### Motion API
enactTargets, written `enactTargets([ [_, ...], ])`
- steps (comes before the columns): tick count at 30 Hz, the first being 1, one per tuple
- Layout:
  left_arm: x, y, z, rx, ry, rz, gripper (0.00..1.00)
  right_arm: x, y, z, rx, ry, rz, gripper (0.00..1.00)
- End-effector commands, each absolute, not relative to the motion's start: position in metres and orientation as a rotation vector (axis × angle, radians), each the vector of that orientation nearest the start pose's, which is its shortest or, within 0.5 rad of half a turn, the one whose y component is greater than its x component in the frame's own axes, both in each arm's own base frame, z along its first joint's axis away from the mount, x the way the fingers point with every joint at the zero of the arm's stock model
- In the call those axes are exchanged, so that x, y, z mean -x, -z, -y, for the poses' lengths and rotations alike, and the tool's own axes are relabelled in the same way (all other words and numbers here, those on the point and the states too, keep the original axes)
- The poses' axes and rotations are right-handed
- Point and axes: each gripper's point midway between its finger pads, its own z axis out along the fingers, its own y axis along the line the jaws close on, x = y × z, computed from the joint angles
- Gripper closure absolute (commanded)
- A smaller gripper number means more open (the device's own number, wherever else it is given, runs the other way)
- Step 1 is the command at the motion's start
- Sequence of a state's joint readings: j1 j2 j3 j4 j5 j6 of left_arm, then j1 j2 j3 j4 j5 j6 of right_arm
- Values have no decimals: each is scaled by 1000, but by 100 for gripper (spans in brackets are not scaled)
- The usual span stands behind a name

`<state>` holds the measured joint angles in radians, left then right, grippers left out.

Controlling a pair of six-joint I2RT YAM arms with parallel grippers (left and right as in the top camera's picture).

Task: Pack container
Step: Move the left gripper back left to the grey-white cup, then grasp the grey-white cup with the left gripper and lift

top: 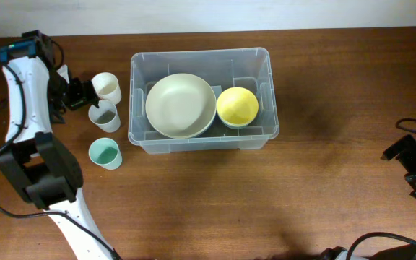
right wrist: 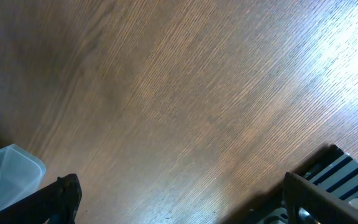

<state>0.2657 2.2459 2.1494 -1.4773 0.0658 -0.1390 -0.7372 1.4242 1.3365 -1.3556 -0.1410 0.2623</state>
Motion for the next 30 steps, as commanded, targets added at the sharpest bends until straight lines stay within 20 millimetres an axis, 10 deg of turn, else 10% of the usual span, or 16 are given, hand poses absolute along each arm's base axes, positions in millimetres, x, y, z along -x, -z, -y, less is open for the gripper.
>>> enactTargets([
  [1, -421, -117, -103, 532, 36, -3069, 1, -210, -171, 158, -1427, -167, -2611, 1],
  [21, -413, -57, -96, 548, 30, -3116, 4, -210, -171, 158, -1427, -167, -2611, 1],
  [30, -411, -56, -96, 561, 30, -3120, 89, -210, -171, 158, -1427, -167, -2611, 1],
])
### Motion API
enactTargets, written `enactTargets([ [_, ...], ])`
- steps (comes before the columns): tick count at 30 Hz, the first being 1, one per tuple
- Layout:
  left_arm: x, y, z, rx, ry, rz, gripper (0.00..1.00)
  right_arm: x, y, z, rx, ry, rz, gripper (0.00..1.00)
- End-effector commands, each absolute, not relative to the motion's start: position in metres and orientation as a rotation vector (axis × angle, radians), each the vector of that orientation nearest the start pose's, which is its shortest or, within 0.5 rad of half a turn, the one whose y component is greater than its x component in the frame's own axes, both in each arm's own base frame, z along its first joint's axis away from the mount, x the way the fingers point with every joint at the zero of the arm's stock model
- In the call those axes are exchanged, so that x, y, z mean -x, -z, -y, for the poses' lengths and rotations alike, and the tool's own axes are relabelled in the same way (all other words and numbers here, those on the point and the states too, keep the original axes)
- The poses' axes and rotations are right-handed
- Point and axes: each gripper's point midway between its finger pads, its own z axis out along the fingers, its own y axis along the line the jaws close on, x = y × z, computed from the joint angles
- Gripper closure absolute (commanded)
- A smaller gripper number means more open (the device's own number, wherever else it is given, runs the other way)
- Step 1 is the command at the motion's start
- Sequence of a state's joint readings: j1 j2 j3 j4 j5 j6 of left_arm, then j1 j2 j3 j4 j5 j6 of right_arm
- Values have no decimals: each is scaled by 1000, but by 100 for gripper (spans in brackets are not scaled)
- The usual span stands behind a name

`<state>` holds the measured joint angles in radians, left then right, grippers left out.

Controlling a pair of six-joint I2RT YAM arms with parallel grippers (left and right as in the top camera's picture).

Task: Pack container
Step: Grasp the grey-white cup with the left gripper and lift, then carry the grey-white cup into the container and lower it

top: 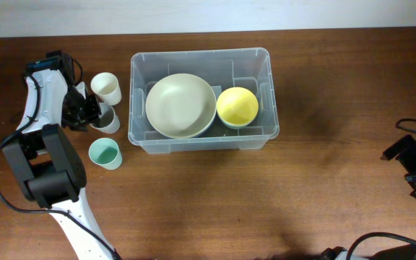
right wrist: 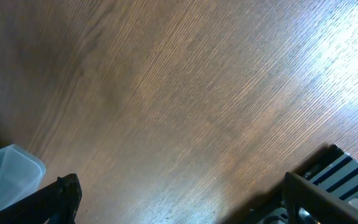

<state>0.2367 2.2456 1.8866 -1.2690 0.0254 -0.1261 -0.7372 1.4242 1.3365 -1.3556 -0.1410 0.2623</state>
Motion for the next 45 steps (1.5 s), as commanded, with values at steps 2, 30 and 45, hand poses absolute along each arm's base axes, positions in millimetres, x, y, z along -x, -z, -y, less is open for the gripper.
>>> enactTargets([
  [2, -410, -57, -97, 566, 31, -3125, 99, -210, -171, 158, -1427, -167, -2611, 1],
  [30, -391, -264, -196, 1208, 155, -2340, 99, -210, -171, 158, -1427, -167, -2611, 1],
  [45, -380, -383, 27, 344, 368, -2312, 99, -210, -171, 158, -1427, -167, -2611, 1],
])
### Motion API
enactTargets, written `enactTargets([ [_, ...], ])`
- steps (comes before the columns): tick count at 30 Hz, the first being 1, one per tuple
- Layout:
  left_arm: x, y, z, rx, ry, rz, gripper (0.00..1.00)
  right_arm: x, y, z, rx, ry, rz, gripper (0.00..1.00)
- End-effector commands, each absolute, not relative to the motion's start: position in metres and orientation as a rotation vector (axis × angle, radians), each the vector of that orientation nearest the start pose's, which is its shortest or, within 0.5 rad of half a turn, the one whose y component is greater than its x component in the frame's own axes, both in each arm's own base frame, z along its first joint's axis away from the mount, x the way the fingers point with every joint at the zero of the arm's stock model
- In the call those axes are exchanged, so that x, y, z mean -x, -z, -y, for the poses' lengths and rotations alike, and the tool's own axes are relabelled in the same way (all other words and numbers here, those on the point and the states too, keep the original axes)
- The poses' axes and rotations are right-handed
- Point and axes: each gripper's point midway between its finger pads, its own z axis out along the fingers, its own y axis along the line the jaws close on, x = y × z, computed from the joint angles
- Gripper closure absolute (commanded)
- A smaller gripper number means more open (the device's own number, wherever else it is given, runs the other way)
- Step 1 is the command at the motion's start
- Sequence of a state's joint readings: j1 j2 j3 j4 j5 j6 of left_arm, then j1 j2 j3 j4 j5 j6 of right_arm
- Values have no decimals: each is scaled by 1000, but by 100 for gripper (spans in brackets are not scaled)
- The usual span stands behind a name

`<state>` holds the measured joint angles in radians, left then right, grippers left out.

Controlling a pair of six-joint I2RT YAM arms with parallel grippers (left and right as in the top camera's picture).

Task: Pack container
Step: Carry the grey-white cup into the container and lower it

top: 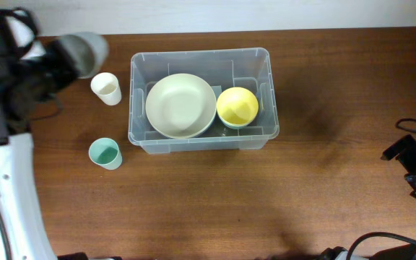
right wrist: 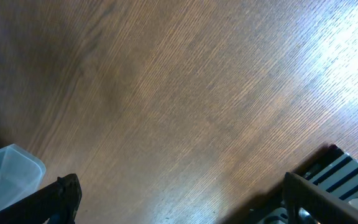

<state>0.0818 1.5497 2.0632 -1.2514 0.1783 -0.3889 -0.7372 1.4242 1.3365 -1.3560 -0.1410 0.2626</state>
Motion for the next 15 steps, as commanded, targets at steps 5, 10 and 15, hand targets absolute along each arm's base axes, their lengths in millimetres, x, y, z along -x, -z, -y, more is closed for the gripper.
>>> enactTargets([
  [5, -378, -372, 83, 102, 404, -2376, 99, -210, -171, 158, -1427, -167, -2611, 1],
  [10, -374, -347, 139, -105, 440, -2461, 99, -210, -171, 158, -1427, -167, -2611, 1],
  [15, -368, -299, 191, -304, 431, -2603, 99, -210, -171, 158, -1427, -167, -2611, 1],
])
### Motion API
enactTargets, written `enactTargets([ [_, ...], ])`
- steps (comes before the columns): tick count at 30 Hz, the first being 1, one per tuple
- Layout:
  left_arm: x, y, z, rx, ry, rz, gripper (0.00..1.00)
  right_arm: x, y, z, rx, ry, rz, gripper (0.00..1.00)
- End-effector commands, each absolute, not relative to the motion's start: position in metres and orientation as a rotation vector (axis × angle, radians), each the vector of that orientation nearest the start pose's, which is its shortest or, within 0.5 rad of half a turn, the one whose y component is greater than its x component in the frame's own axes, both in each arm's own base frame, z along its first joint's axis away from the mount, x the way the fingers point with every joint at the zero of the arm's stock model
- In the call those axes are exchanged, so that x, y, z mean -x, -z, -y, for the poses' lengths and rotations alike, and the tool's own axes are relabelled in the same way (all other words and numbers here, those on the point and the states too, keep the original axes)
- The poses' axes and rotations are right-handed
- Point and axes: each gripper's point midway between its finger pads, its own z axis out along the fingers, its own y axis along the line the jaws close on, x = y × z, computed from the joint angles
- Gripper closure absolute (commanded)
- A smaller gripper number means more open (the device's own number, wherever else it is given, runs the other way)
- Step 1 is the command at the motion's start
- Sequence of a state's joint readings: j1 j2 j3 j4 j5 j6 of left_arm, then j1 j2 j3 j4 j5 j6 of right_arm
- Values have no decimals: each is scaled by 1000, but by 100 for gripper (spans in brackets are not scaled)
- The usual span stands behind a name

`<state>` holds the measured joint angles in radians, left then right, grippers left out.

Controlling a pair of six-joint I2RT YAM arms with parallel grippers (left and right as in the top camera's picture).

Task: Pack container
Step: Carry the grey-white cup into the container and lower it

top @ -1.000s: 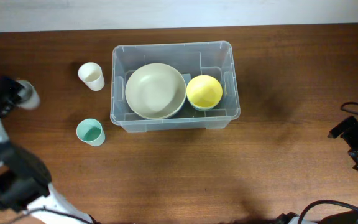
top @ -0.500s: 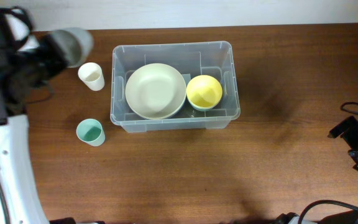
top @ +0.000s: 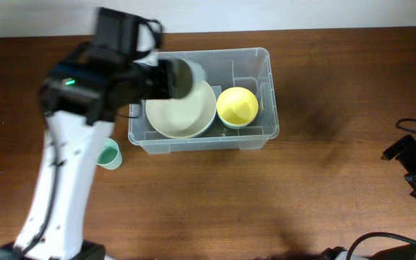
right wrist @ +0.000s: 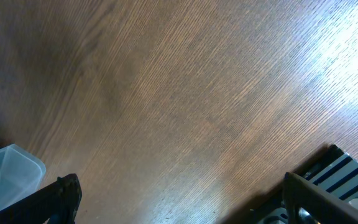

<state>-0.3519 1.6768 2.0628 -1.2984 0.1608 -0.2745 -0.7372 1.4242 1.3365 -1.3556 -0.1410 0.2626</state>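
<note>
A clear plastic container holds a large cream bowl and a yellow bowl. My left gripper, raised high and blurred, is shut on a grey cup over the container's left half, above the cream bowl. A teal cup peeks out from under the left arm, on the table left of the container. My right gripper stands open over bare table at the far right; its fingers hold nothing.
The left arm covers the table left of the container, hiding whatever stands there. A corner of the container shows in the right wrist view. The right arm and its cable lie at the table's right edge.
My left gripper has moved right with the grey cup, from above the table's far-left corner to over the container. The white cup is now hidden under the arm. The right arm is unchanged.
Three cups stood left of the container, with my left gripper beside the grey one. Then the gripper was down at the grey cup. Later it held that cup high above the table's left side, and now holds it over the container. The right gripper stayed open and still.
</note>
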Motion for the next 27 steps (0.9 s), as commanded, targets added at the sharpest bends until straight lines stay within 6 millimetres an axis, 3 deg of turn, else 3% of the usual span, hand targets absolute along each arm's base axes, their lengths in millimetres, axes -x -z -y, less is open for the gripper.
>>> enactTargets([
  [1, -368, -287, 199, -326, 417, -2634, 99, -210, -171, 158, -1427, -167, -2611, 1],
  [6, -367, -233, 224, -409, 362, -2783, 99, -210, -171, 158, -1427, -167, -2611, 1],
  [13, -372, -172, 233, -433, 296, -2941, 99, -210, -171, 158, -1427, -167, -2611, 1],
  [20, -376, -141, 233, -435, 252, -3011, 99, -210, -171, 158, -1427, -167, -2611, 1],
  [27, -376, -127, 234, -438, 237, -3043, 99, -210, -171, 158, -1427, -167, -2611, 1],
])
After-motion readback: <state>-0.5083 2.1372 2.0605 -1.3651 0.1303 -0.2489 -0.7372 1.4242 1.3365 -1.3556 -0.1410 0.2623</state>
